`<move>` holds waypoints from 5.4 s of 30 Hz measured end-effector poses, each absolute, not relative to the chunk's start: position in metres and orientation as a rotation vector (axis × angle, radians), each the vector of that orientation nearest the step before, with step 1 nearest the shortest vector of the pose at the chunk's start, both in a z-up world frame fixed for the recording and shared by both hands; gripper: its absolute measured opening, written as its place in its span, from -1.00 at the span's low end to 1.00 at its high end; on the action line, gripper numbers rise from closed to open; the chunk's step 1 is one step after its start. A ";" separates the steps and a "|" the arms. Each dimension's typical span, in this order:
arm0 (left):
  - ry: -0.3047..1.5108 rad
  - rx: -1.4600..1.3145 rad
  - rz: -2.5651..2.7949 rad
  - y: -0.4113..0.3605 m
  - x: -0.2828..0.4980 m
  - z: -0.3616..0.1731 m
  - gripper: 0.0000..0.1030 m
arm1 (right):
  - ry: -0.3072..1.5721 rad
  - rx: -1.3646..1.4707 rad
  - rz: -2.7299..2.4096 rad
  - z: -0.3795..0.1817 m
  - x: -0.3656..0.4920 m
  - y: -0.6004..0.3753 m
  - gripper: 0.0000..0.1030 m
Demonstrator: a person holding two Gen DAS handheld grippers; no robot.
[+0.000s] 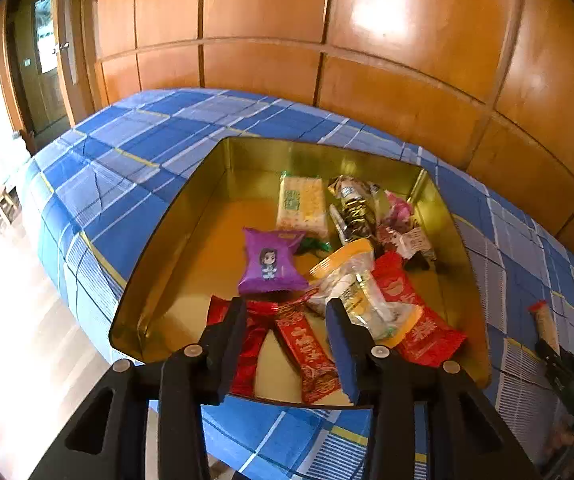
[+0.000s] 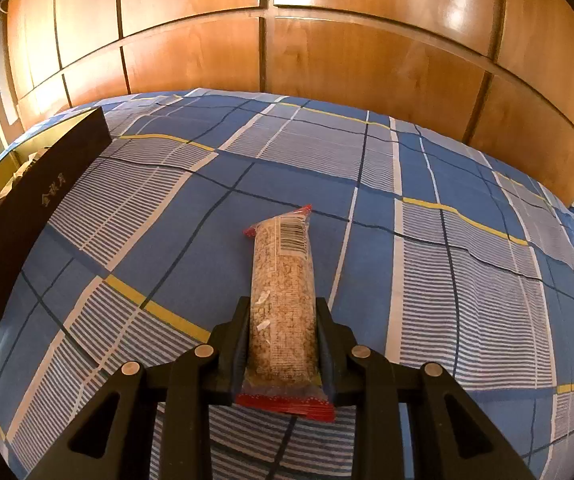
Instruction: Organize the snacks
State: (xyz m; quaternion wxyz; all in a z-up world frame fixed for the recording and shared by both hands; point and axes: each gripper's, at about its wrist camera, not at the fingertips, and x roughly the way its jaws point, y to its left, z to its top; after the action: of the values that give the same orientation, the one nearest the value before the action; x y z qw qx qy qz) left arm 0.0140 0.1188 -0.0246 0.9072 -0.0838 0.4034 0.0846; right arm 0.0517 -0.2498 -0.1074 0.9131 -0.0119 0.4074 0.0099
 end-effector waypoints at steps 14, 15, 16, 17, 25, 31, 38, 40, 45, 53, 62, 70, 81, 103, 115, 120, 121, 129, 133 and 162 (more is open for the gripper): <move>0.799 -0.141 0.154 0.109 0.006 -0.015 -0.13 | 0.924 0.087 0.089 -0.093 0.057 -0.230 -0.44; 0.799 -0.141 0.156 0.110 0.006 -0.015 -0.13 | 0.924 0.089 0.104 -0.090 0.057 -0.226 -0.44; 0.798 -0.142 0.158 0.111 0.006 -0.015 -0.13 | 0.924 0.089 0.123 -0.086 0.058 -0.219 -0.44; 0.799 -0.144 0.159 0.112 0.005 -0.016 -0.13 | 0.921 0.092 0.142 -0.082 0.058 -0.214 -0.44; 0.799 -0.162 0.169 0.121 0.004 -0.017 -0.13 | 0.872 0.105 0.323 -0.037 0.065 -0.156 -0.44; 0.790 -0.182 0.195 0.132 0.004 -0.017 -0.13 | 0.855 0.038 0.444 -0.009 0.076 -0.092 -0.44; 0.798 -0.204 0.210 0.143 0.001 -0.021 -0.13 | 0.937 -0.042 0.488 -0.022 0.102 -0.023 -0.44; 0.800 -0.205 0.213 0.145 0.002 -0.022 -0.13 | 0.982 -0.047 0.507 -0.033 0.107 -0.012 -0.43; 0.809 -0.215 0.215 0.148 0.003 -0.027 -0.13 | 1.028 -0.066 0.538 -0.050 0.102 -0.004 -0.42; 0.811 -0.204 0.215 0.143 0.006 -0.028 -0.04 | 1.008 -0.121 0.570 -0.050 0.081 -0.005 -0.62; 0.794 -0.185 0.222 0.140 0.003 -0.022 0.11 | 0.995 -0.125 0.557 -0.052 0.070 -0.007 -0.62; 0.779 -0.166 0.224 0.135 -0.001 -0.017 0.25 | 0.992 -0.102 0.558 -0.053 0.065 -0.012 -0.62; 0.748 -0.136 0.235 0.127 -0.009 -0.011 0.46 | 0.895 -0.041 0.543 -0.038 0.056 -0.026 -0.45; 0.661 -0.083 0.210 0.095 -0.034 0.002 0.99 | 0.734 -0.054 0.358 -0.016 0.023 -0.058 -0.42; 0.657 -0.080 0.221 0.094 -0.035 0.003 0.99 | 0.716 -0.056 0.353 -0.014 0.022 -0.059 -0.42; 0.658 -0.074 0.222 0.094 -0.034 0.003 0.99 | 0.713 -0.055 0.352 -0.014 0.021 -0.060 -0.42; 0.660 -0.075 0.223 0.094 -0.034 0.003 0.99 | 0.714 -0.054 0.353 -0.014 0.022 -0.060 -0.42; 0.659 -0.083 0.228 0.096 -0.034 0.004 0.99 | 0.716 -0.056 0.353 -0.014 0.022 -0.060 -0.42; 0.658 -0.082 0.228 0.097 -0.034 0.004 0.99 | 0.717 -0.054 0.352 -0.014 0.022 -0.059 -0.42; 0.670 -0.096 0.220 0.096 -0.033 0.002 0.99 | 0.713 -0.057 0.355 -0.013 0.022 -0.061 -0.42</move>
State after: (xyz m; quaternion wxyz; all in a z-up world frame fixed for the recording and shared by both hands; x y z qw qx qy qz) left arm -0.0330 0.0955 0.0018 0.9373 -0.0471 0.3281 0.1076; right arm 0.0221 -0.0609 -0.0133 0.9214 -0.0276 0.3469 0.1727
